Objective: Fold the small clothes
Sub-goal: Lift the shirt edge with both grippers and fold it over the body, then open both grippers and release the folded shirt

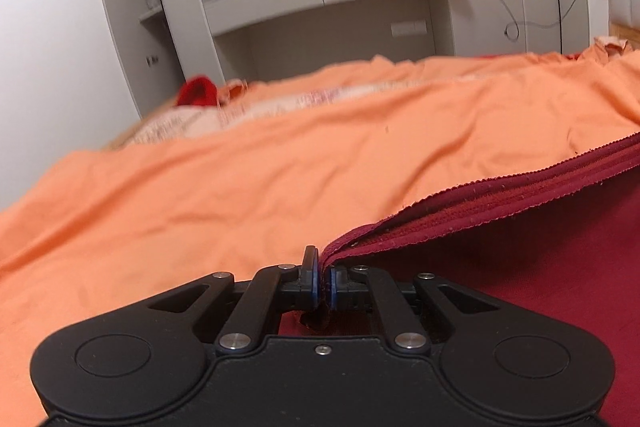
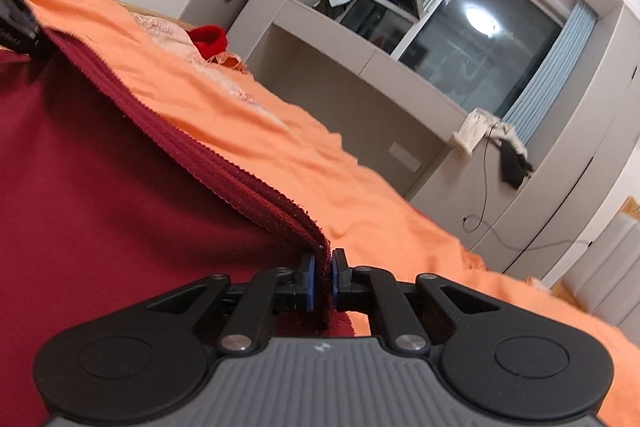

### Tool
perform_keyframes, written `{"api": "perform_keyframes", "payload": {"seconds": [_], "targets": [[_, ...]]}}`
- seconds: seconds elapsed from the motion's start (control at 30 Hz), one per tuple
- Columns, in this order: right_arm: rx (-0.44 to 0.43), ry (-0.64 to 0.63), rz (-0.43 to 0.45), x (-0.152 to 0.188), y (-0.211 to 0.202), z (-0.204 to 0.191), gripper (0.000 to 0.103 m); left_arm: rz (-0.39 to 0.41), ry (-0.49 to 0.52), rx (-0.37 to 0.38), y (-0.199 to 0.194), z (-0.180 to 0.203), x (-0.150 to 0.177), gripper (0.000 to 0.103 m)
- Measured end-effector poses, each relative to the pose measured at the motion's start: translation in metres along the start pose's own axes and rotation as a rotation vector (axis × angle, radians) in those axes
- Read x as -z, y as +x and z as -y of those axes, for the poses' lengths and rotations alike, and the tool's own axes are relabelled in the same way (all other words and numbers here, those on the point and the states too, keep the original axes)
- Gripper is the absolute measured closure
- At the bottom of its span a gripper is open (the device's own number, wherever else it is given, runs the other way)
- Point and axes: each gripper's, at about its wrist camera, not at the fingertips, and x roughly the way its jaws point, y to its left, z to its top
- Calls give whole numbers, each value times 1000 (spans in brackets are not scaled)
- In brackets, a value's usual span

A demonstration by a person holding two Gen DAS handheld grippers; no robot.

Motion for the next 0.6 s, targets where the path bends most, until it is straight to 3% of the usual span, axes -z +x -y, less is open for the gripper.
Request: {"api": "perform_keyframes", "payload": {"seconds": [0.13, 0.33, 0.4, 0.5, 0.6], "targets": [[-7, -2, -37, 2, 10, -4, 88, -29, -9, 14, 11, -3, 5, 95], [-10, 13, -61, -1, 19, 6, 75, -46, -47, 21, 11, -9, 5, 82], [-6, 20, -67, -1, 19, 8, 62, -48, -61, 17, 9, -12, 5, 76], [0, 32, -75, 1, 19, 12, 50, -56, -92, 11, 7, -18, 2, 61], [19, 40, -80, 3, 19, 15, 44, -51, -126, -4, 7, -25, -2, 38]]}}
